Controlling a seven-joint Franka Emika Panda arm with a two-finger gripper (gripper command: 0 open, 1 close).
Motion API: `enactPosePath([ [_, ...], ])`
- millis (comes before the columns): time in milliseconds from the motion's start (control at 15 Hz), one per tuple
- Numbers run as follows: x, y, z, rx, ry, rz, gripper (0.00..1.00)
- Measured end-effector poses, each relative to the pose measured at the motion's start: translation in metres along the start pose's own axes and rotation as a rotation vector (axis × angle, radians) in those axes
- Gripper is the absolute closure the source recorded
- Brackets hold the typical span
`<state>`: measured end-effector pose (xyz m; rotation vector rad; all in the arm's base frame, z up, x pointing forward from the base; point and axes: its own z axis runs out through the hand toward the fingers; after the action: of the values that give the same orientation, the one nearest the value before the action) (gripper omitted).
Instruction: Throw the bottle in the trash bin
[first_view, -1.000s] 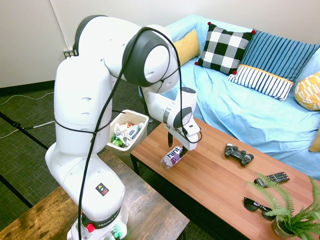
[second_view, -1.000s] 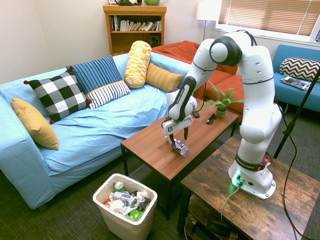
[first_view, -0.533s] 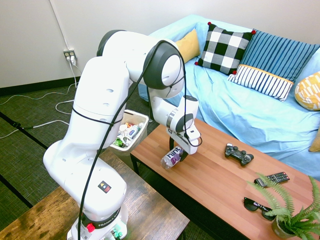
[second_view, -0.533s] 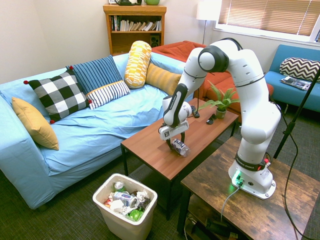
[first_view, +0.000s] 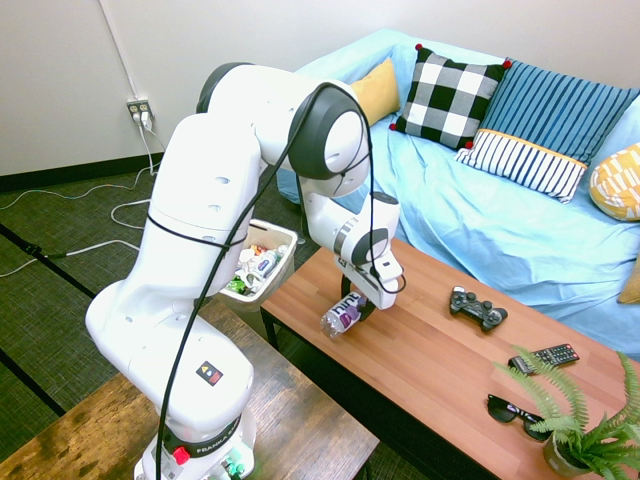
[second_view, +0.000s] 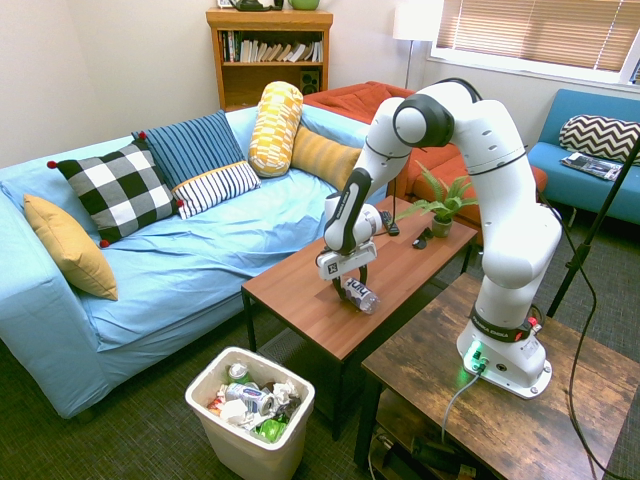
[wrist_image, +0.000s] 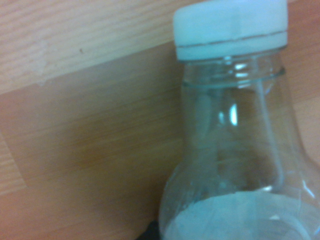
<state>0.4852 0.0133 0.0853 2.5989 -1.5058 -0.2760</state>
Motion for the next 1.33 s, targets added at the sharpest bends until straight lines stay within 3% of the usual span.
enactPosePath([
  [200, 0.002, 0.001, -0.005, 0.007, 0.002, -0.003, 1.0],
  [400, -0.018, -0.013, -0.043, 0.028, 0.021, -0.045, 1.0],
  [600, -0.094, -0.049, -0.102, 0.034, 0.083, -0.128, 1.0],
  [800, -0.205, -0.095, -0.125, 0.032, 0.133, -0.224, 1.0],
  [1000, -0.287, -0.135, -0.086, 0.004, 0.166, -0.3, 1.0],
  [1267, -0.332, -0.175, 0.001, -0.049, 0.167, -0.346, 1.0],
  [1333, -0.341, -0.182, 0.015, -0.051, 0.168, -0.356, 0.0],
])
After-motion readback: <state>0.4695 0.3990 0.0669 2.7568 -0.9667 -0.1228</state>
